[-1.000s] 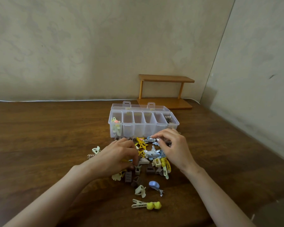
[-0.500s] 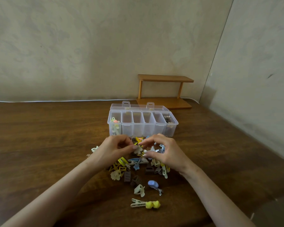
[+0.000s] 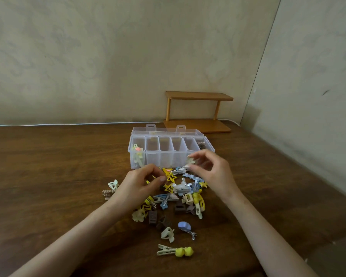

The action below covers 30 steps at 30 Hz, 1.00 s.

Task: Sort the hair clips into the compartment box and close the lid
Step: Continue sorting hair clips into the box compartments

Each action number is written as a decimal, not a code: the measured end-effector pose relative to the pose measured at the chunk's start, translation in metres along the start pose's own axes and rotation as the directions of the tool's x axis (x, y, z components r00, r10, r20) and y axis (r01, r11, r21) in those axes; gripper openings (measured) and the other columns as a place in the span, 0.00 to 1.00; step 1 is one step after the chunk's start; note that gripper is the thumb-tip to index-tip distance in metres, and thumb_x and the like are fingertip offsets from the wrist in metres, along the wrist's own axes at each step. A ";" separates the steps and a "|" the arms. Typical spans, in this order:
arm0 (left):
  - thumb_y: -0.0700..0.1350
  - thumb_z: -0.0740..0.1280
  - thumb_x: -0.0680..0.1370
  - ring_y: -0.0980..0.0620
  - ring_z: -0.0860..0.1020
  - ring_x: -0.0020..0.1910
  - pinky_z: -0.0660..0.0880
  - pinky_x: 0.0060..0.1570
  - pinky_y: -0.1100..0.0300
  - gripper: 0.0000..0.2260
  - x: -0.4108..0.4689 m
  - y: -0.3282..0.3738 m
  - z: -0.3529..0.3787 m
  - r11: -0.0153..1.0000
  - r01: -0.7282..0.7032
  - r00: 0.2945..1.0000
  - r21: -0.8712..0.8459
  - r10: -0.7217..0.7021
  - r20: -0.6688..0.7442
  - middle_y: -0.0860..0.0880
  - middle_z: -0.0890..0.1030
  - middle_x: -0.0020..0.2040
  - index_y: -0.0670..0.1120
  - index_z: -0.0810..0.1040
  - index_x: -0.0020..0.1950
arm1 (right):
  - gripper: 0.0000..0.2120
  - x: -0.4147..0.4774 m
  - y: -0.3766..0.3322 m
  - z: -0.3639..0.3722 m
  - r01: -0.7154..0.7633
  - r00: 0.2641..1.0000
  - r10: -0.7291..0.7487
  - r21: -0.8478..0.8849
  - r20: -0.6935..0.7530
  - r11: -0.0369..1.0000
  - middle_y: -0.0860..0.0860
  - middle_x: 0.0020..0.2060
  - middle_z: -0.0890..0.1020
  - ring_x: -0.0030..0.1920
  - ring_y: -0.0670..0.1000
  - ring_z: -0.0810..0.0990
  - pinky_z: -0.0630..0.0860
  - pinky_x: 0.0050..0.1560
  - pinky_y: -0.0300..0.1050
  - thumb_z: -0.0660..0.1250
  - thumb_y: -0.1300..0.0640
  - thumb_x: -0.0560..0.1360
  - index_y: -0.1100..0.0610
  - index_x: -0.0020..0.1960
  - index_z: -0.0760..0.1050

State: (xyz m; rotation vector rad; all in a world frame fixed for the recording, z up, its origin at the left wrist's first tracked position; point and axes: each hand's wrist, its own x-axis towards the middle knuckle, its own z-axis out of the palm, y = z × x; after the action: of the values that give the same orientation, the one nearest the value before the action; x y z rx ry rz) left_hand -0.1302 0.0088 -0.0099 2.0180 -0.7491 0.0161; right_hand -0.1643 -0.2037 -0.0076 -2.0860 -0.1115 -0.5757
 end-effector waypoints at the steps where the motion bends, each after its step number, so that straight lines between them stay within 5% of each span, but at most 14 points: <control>1: 0.45 0.64 0.77 0.61 0.79 0.40 0.77 0.40 0.65 0.03 0.000 0.001 0.000 1.000 -0.020 1.000 0.018 0.019 0.006 0.54 0.81 0.44 0.48 0.77 0.48 | 0.09 0.005 0.003 -0.005 -0.008 0.997 0.005 -0.035 -0.082 0.999 0.47 0.46 0.78 0.44 0.43 0.77 0.74 0.45 0.31 0.72 0.59 0.71 0.54 0.51 0.78; 7: 0.45 0.66 0.76 0.57 0.78 0.44 0.75 0.41 0.64 0.04 -0.002 0.001 0.004 0.982 -0.151 0.988 0.110 0.149 0.028 0.55 0.80 0.43 0.47 0.79 0.47 | 0.12 0.046 0.024 -0.031 -0.110 0.949 0.058 -0.150 -0.311 0.983 0.52 0.47 0.81 0.41 0.40 0.75 0.72 0.39 0.26 0.70 0.64 0.72 0.58 0.55 0.79; 13: 0.45 0.66 0.76 0.59 0.77 0.45 0.74 0.42 0.63 0.02 -0.001 -0.002 0.003 0.966 -0.199 0.980 0.165 0.197 0.032 0.57 0.80 0.43 0.48 0.78 0.47 | 0.11 0.095 0.035 -0.026 -0.134 0.970 0.051 -0.351 -0.236 0.927 0.50 0.46 0.82 0.44 0.45 0.78 0.74 0.42 0.33 0.71 0.62 0.72 0.56 0.53 0.79; 18: 0.45 0.66 0.76 0.59 0.77 0.43 0.74 0.41 0.64 0.02 -0.001 -0.005 0.001 0.954 -0.226 0.974 0.196 0.227 0.016 0.58 0.79 0.42 0.48 0.79 0.47 | 0.06 0.107 0.040 -0.018 -0.116 0.991 0.057 -0.574 -0.120 0.811 0.51 0.51 0.82 0.59 0.51 0.74 0.70 0.49 0.43 0.68 0.57 0.75 0.53 0.50 0.81; 24: 0.45 0.66 0.76 0.59 0.77 0.43 0.73 0.41 0.65 0.02 -0.001 -0.005 0.002 0.943 -0.251 0.967 0.220 0.252 0.024 0.57 0.80 0.43 0.49 0.78 0.46 | 0.06 0.108 0.039 -0.021 0.014 0.998 -0.053 -0.727 -0.030 0.687 0.52 0.49 0.83 0.54 0.53 0.73 0.70 0.54 0.48 0.68 0.59 0.75 0.53 0.49 0.82; 30: 0.45 0.66 0.76 0.59 0.77 0.43 0.73 0.40 0.65 0.02 0.000 -0.006 0.002 0.940 -0.252 0.967 0.230 0.251 0.034 0.58 0.79 0.42 0.50 0.78 0.46 | 0.07 0.108 0.041 -0.019 0.004 1.000 -0.015 -0.727 -0.010 0.687 0.51 0.52 0.81 0.57 0.54 0.72 0.68 0.56 0.49 0.66 0.56 0.76 0.52 0.52 0.81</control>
State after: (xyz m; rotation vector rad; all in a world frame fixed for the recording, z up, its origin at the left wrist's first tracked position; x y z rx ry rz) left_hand -0.1278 0.0098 -0.0158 2.1273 -1.0453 0.2601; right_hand -0.0631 -0.2570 0.0170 -2.8634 0.1492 -0.7195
